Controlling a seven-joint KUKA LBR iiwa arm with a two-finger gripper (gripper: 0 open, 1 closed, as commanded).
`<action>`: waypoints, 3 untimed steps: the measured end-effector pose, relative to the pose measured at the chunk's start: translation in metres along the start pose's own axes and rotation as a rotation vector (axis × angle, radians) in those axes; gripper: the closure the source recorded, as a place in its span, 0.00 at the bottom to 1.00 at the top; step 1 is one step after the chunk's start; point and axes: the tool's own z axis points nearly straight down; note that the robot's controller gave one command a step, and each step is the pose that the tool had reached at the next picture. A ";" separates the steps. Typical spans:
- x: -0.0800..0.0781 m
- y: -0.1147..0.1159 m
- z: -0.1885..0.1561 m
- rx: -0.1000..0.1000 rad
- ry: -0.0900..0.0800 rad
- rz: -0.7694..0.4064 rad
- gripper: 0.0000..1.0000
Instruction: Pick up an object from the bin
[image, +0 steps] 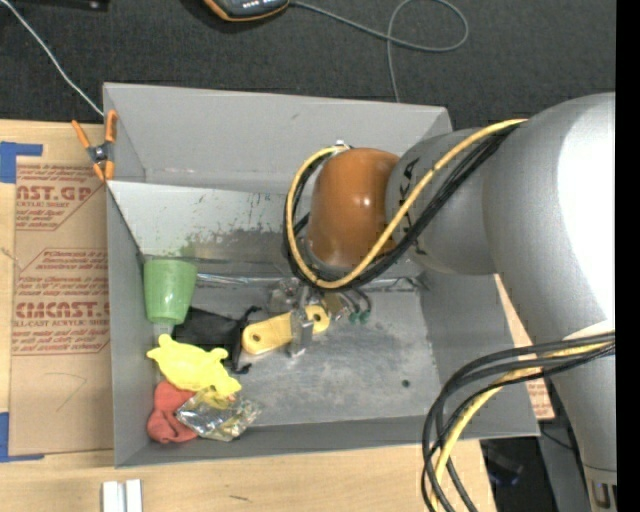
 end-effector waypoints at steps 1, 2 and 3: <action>0.000 0.000 0.000 0.000 0.000 0.000 1.00; -0.011 0.022 0.000 0.000 -0.003 0.041 1.00; 0.003 0.014 0.000 0.000 -0.003 -0.033 1.00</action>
Offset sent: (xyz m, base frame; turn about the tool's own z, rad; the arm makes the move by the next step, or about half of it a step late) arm 0.0022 0.0232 -0.0006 0.0413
